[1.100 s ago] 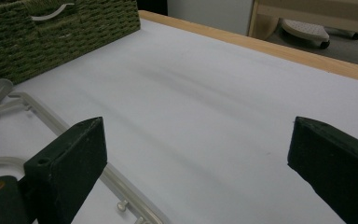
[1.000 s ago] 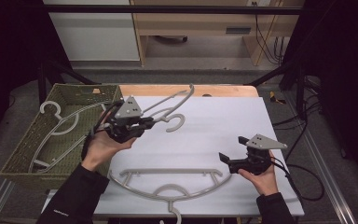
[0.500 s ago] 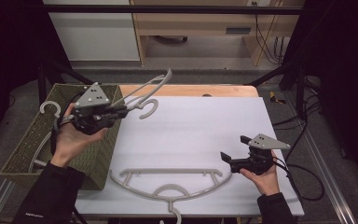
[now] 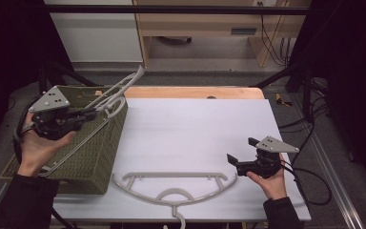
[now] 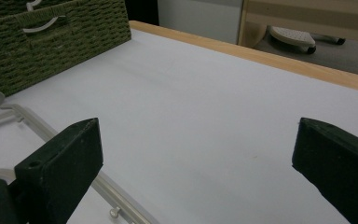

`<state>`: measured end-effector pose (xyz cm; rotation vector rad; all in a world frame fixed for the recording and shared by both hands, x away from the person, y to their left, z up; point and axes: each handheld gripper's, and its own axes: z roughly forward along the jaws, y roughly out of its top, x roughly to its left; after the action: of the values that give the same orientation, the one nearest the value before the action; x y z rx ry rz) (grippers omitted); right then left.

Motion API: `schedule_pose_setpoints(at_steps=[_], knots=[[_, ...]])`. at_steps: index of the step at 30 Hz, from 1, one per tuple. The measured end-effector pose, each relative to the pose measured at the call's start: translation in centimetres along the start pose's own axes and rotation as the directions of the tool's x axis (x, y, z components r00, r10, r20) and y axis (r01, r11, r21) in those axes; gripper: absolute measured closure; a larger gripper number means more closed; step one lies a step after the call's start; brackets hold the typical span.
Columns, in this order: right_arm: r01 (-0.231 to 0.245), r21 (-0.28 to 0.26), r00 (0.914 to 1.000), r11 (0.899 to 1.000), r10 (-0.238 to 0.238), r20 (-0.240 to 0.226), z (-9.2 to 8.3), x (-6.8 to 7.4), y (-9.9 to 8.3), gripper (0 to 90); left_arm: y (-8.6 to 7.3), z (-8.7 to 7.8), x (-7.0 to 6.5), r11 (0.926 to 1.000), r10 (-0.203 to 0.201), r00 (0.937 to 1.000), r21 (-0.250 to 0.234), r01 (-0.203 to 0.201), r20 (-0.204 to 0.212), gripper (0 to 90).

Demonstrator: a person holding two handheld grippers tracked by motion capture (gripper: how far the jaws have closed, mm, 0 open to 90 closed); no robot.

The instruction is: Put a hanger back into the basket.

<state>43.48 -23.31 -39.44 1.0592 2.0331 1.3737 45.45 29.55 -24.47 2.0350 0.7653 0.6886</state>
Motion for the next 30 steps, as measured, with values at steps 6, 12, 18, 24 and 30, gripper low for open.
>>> schedule_pose_setpoints(at_steps=[6, 12, 18, 24, 30], knots=[[0.000, 0.005, 1.0000, 1.000, 0.000, 0.002, 0.1, 0.0, 0.0, 1.9, -1.9, -0.7, 1.4, 0.9996, -0.026, 0.9996, -0.005, 0.026, -0.013, 82.7], [-0.001, 0.004, 1.0000, 1.000, 0.001, 0.003, 0.0, 0.0, 0.0, 1.9, -4.2, -1.2, 2.6, 0.9983, -0.058, 0.9983, -0.011, 0.057, -0.009, 82.7], [-0.002, 0.008, 1.0000, 1.000, 0.002, 0.004, 0.1, 0.0, 0.0, 1.9, -6.5, -1.3, 4.1, 0.9953, -0.096, 0.9953, -0.004, 0.096, -0.012, 82.7], [-0.003, 0.008, 1.0000, 1.000, 0.003, 0.004, 0.2, 0.0, 0.0, 1.9, -8.9, -0.8, 5.2, 0.9919, -0.126, 0.9919, 0.011, 0.126, -0.016, 82.7], [0.003, 0.013, 1.0000, 1.000, -0.003, 0.003, 0.2, 0.0, -0.1, 1.9, -10.6, -0.4, 6.2, 0.9870, -0.159, 0.9872, 0.020, 0.159, -0.006, 82.6]])
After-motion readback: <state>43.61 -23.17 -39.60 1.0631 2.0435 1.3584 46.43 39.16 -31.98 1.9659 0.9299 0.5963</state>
